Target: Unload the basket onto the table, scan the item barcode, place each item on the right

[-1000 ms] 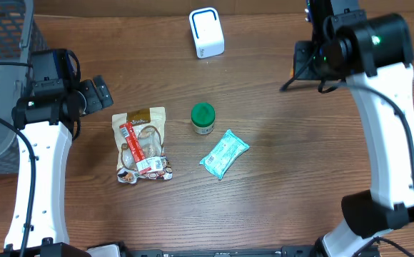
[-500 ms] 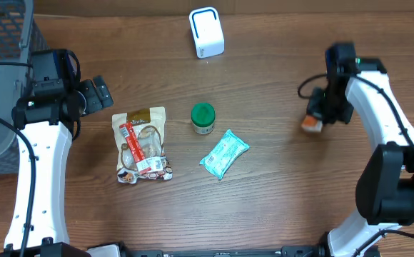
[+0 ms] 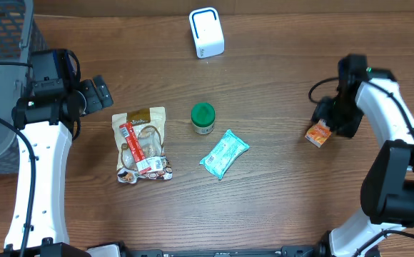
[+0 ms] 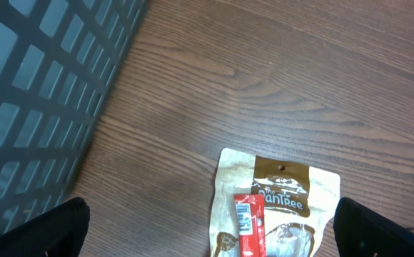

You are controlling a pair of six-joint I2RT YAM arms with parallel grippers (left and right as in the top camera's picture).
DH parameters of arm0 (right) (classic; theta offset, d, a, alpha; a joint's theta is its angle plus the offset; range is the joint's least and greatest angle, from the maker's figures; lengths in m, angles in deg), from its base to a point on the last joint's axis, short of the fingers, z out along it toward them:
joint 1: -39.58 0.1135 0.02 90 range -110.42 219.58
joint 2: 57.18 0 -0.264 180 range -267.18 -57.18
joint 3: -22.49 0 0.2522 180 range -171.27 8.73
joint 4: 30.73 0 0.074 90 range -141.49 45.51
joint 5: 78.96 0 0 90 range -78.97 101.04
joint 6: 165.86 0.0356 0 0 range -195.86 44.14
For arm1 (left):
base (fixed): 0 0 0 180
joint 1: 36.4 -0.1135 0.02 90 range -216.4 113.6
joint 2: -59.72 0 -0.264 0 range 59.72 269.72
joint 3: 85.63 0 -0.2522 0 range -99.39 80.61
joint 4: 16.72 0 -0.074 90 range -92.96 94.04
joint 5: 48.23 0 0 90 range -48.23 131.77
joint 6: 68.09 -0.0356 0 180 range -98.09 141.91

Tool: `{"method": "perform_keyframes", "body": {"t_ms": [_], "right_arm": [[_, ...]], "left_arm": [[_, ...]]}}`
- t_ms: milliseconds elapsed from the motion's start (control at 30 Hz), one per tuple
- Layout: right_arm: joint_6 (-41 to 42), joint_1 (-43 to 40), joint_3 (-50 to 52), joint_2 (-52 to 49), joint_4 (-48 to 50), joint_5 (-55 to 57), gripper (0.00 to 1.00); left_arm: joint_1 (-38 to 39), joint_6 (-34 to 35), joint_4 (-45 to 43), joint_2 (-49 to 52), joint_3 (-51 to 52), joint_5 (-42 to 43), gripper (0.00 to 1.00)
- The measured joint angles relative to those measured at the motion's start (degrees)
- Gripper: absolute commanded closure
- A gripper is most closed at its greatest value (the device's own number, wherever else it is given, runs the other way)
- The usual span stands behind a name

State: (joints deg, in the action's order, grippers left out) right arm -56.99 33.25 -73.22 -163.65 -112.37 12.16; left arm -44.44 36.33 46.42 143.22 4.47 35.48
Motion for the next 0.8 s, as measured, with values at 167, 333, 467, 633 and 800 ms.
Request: {"method": "perform_keyframes", "body": {"t_ms": [167, 333, 467, 633, 800], "right_arm": [[2.78, 3.85, -7.52, 0.59, -2.73, -10.93, 0.47], [7.06, 13.75, -6.69, 0.61, -2.21, -17.75, 0.52], [11.91, 20.37, -3.28, 0.61, 0.20, -19.21, 0.54], [18.45, 28.02, 3.50, 0.61, 6.80, -19.50, 0.55], [24.11, 32.61, 7.91, 0.61, 10.34, -16.20, 0.58]], "left_arm": [[0.00, 0.00, -0.02, 0.00, 0.00, 0.00, 0.00], [0.00, 0.00, -0.02, 0.00, 0.00, 0.00, 0.00], [0.00, 0.00, -0.02, 0.00, 0.00, 0.00, 0.00], [0.00, 0.00, -0.02, 0.00, 0.00, 0.00, 0.00], [0.00, 0.00, -0.02, 0.00, 0.00, 0.00, 0.00]]}}
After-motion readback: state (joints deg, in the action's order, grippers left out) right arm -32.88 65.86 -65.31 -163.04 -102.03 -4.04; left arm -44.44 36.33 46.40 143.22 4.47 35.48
